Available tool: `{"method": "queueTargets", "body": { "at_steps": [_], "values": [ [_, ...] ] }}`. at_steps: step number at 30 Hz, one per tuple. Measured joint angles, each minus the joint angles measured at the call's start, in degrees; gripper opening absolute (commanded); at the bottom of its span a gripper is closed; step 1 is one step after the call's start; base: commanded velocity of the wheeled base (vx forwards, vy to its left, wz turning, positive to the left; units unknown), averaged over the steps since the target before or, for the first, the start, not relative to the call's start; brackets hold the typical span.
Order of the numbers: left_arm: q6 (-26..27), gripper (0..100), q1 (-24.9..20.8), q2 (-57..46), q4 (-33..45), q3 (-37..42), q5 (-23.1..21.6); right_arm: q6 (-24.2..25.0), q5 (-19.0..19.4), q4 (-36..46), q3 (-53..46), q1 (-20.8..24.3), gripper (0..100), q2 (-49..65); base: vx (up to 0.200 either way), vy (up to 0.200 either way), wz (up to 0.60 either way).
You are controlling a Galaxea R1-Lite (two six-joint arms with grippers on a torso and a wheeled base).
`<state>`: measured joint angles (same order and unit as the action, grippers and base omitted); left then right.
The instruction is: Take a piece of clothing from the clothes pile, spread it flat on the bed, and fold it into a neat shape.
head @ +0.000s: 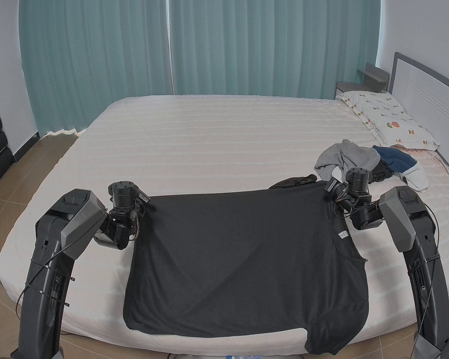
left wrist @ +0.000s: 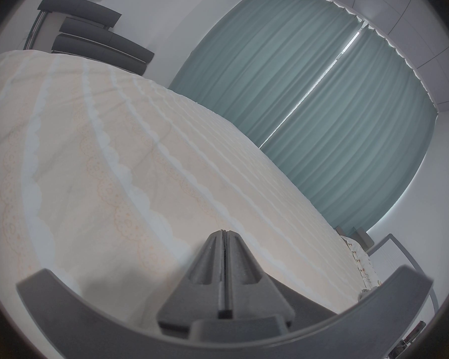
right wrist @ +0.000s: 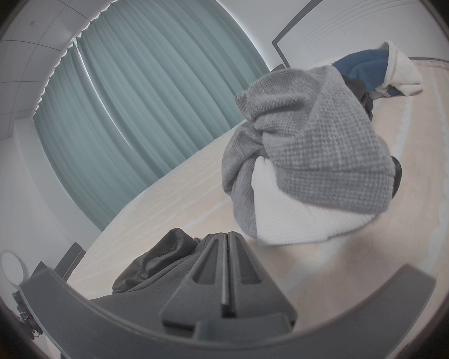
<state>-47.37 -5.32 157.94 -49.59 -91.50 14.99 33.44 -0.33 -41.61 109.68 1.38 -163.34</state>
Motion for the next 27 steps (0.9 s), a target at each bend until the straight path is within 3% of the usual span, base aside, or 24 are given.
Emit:
{"method": "queueTargets", "body": {
  "at_steps": [10, 11, 13, 14, 27],
  "values": [
    [0.2, 0, 0.0, 0.0, 0.0, 0.5, 0.0, 0.0, -1.7, 0.5, 3.4, 0.2, 0, -2.1, 0.0, 0.0, 0.0],
    [0.2, 100, 0.0, 0.0, 0.0, 0.5, 0.1, 0.0, -1.7, 0.4, 3.5, 0.2, 0, -2.2, 0.0, 0.0, 0.0],
    [0.2, 100, 0.0, 0.0, 0.1, 0.5, 0.1, 0.0, -1.7, 0.4, 3.6, 0.3, 0, -2.4, 0.0, 0.0, 0.0],
    [0.2, 100, 0.0, 0.0, 0.2, 0.5, 0.1, 0.0, -1.7, 0.4, 3.6, 0.4, 100, -2.5, 0.0, 0.0, 0.0],
    [0.2, 100, -0.2, -0.6, -0.2, 2.2, 0.0, 0.6, -1.6, -0.5, 1.6, 0.3, 100, -1.7, 0.0, 0.0, 0.0]
  ]
}}
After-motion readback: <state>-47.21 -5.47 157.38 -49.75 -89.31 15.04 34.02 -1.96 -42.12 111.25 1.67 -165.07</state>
